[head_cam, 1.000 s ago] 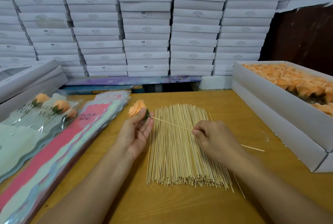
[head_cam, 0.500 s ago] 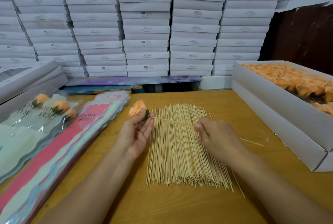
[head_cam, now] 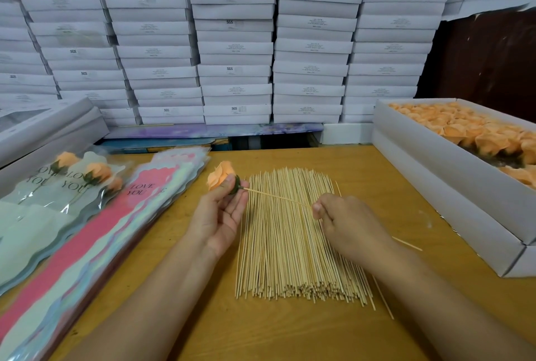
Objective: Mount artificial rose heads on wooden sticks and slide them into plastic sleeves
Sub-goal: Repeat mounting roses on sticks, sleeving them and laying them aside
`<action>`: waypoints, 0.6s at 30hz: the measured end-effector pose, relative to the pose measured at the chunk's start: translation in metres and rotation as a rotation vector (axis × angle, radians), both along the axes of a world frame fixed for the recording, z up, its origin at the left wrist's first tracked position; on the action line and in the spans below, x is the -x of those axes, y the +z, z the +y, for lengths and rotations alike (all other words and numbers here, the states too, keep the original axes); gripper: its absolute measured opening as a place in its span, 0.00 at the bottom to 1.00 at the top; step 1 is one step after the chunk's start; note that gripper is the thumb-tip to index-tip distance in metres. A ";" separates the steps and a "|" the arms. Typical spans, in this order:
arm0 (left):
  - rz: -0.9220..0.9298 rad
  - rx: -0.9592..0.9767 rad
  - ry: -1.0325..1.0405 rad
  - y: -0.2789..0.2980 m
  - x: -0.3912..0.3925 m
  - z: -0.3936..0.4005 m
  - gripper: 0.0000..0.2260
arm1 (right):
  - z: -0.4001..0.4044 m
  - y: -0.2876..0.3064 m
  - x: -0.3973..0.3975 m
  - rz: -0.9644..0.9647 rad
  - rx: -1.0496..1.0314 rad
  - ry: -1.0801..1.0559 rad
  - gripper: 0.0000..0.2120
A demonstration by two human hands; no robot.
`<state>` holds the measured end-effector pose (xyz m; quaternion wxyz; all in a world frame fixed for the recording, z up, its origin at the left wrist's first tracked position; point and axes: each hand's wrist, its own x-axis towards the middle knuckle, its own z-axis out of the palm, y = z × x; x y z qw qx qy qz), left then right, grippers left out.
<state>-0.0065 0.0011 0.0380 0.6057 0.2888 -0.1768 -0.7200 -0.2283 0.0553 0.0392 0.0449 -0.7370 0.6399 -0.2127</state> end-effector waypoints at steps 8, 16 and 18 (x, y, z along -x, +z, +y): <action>0.002 -0.011 0.004 0.002 -0.001 0.001 0.11 | 0.001 0.000 -0.004 -0.135 -0.013 0.040 0.14; -0.039 -0.029 -0.007 0.002 -0.002 0.000 0.14 | 0.006 0.014 0.002 -0.202 -0.144 0.094 0.07; -0.037 -0.028 -0.017 0.002 -0.002 0.001 0.15 | 0.007 0.017 0.005 -0.236 -0.197 0.105 0.05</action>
